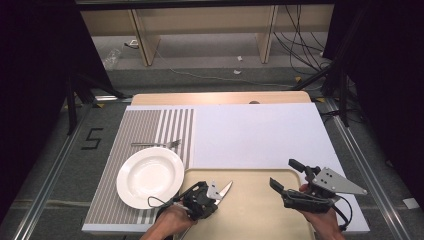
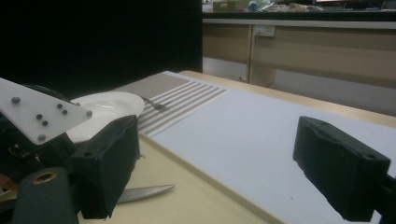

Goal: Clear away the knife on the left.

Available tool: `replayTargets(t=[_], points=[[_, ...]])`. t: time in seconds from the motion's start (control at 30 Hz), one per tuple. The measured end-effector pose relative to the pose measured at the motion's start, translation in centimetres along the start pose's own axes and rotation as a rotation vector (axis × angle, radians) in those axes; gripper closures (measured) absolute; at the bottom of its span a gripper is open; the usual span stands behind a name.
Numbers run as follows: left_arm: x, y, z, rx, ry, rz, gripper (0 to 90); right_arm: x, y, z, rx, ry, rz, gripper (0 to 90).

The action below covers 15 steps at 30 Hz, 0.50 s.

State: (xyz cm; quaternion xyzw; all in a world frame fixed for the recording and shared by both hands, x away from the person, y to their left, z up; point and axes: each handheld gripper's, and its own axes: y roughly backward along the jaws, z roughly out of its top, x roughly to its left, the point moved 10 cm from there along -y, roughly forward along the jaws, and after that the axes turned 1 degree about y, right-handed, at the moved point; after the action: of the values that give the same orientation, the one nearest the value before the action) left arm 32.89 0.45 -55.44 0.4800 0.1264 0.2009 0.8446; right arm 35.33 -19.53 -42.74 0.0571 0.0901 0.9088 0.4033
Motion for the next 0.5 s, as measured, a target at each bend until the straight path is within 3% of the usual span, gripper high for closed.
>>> replayTargets(t=[0.5], points=[[1.3, 0.6, -1.0, 0.0, 0.051, 0.041, 89.4, 0.0, 0.0, 0.0, 0.001, 0.002, 0.0, 15.5]])
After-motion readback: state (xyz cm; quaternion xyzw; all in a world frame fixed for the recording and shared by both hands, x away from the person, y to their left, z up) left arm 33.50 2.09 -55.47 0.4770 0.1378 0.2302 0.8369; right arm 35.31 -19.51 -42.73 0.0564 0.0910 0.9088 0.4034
